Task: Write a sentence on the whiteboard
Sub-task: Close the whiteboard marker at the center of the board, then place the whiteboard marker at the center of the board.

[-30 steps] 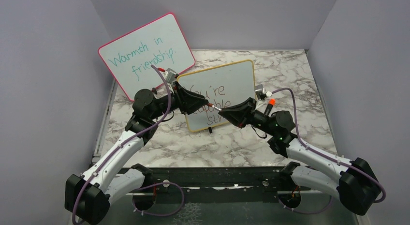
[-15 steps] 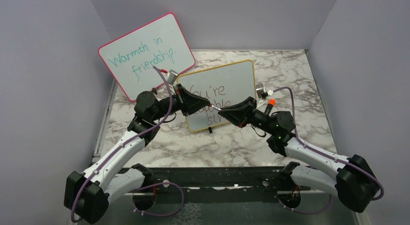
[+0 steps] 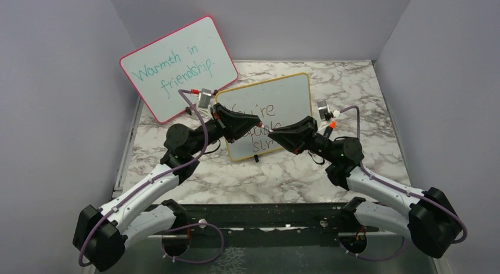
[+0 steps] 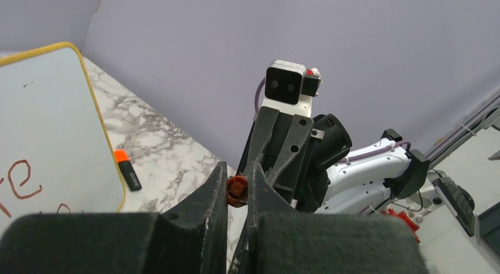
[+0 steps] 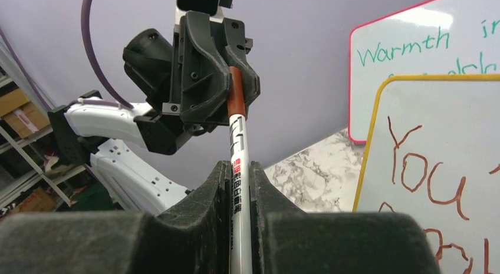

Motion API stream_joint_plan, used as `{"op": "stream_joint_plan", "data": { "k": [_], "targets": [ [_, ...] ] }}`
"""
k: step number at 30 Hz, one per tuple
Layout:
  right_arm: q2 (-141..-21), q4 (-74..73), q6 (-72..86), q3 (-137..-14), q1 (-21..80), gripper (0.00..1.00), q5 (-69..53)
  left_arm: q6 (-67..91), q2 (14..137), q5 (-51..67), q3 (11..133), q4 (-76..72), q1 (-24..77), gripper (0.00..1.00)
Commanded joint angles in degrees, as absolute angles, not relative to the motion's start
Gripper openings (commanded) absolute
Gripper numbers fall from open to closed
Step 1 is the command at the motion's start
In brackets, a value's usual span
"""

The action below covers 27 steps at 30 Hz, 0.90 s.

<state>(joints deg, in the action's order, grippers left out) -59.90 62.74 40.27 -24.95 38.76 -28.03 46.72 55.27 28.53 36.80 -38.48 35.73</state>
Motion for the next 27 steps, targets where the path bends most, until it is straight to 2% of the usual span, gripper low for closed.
{"op": "stream_joint_plan", "data": {
  "k": [1,6,14,15,18,21,25,27],
  "targets": [
    [-62.15,67.86,40.22,-27.35,39.64,0.01,-25.37,48.77,57.34,33.34,32.14,-37.88,43.05,0.00],
    [-62.13,69.15,38.66,-28.11,39.64,0.01,-23.84,50.46,56.81,32.20,27.87,-39.22,43.93,0.00],
    [-62.03,57.72,33.37,-29.96,39.72,0.01,-24.15,49.45,54.17,28.29,25.14,-40.66,43.61,0.00],
    [-61.72,54.81,32.53,-30.01,39.65,0.01,-23.45,48.86,53.28,27.66,25.59,-40.01,42.60,0.05],
    [-59.47,46.53,29.21,-29.42,39.65,0.01,-20.63,46.79,49.70,27.60,27.73,-35.13,36.43,0.31],
    [-55.80,35.28,24.95,-29.53,39.71,0.01,-14.57,41.41,45.56,24.01,30.24,-26.10,32.53,0.48],
    [-51.14,19.69,20.72,-30.90,39.68,0.01,-1.47,30.80,41.12,11.01,34.82,-10.96,31.85,0.73],
    [-49.86,11.86,20.50,-31.91,39.64,0.01,8.34,26.09,39.46,5.29,36.39,-5.45,31.84,0.80]
  ]
}}
